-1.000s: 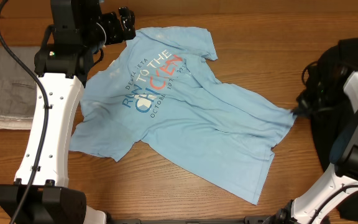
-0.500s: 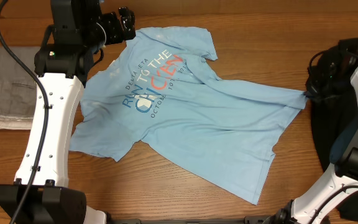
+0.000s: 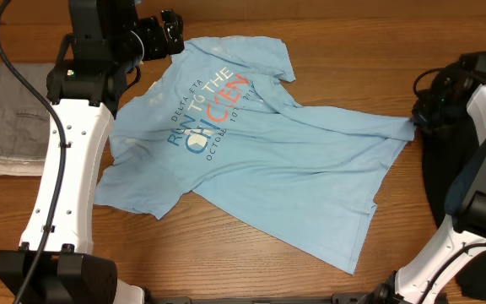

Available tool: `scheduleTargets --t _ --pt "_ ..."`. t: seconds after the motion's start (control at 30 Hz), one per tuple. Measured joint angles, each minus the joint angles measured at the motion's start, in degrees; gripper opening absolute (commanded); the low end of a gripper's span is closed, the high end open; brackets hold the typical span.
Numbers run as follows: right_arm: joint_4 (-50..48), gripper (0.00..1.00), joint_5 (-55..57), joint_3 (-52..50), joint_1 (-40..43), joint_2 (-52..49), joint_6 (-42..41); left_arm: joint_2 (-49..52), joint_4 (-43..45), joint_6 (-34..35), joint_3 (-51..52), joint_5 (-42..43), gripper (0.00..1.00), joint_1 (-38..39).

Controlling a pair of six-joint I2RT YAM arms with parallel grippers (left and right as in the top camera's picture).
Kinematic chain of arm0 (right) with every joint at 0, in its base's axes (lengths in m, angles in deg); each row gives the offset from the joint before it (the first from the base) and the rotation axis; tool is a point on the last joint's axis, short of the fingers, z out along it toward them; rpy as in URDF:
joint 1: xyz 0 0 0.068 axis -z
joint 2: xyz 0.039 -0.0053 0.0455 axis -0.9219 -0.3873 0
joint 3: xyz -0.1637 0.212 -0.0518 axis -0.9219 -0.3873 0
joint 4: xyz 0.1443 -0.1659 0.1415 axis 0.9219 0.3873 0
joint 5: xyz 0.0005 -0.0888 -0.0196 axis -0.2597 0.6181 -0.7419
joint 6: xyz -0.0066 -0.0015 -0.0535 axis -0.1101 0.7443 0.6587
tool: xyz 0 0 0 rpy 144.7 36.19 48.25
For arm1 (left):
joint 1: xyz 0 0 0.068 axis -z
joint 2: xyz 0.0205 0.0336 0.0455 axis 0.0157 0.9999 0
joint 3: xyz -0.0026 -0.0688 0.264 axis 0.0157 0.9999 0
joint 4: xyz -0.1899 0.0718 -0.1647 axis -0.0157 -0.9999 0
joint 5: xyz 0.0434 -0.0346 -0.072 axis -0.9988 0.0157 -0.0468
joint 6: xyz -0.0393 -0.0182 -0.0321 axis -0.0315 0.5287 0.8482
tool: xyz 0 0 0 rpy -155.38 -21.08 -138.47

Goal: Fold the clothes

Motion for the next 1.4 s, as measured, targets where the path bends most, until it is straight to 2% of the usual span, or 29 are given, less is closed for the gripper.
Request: scheduleTargets --t 0.13,0.3,0.47,0.6,0.87,1.4 --pt "6.1 0.31 0.0 2.9 -0.3 0.0 0.0 0.0 0.0 0.0 0.0 0.0 1.00 0.0" --pt "17.9 0.30 -0.5 12.8 -0.3 0.2 -0.2 0.0 0.0 0.0 0.0 0.0 1.00 0.0" --pt "24.3 0.30 -2.3 14.3 -1.7 1.1 -0.6 0.0 0.0 0.0 0.0 0.0 1.00 0.0" --pt "21.5 0.30 -3.2 8.8 -4.3 1.2 -2.7 0.0 0.0 0.0 0.0 0.0 1.00 0.0" --pt "5.5 0.35 -7.4 -5.6 -8.4 1.2 -5.6 0.0 0.0 0.0 0.0 0.0 1.00 0.0" --pt "1.7 0.35 -4.9 -9.2 -8.9 1.2 -12.4 0.0 0.0 0.0 0.0 0.0 1.00 0.0"
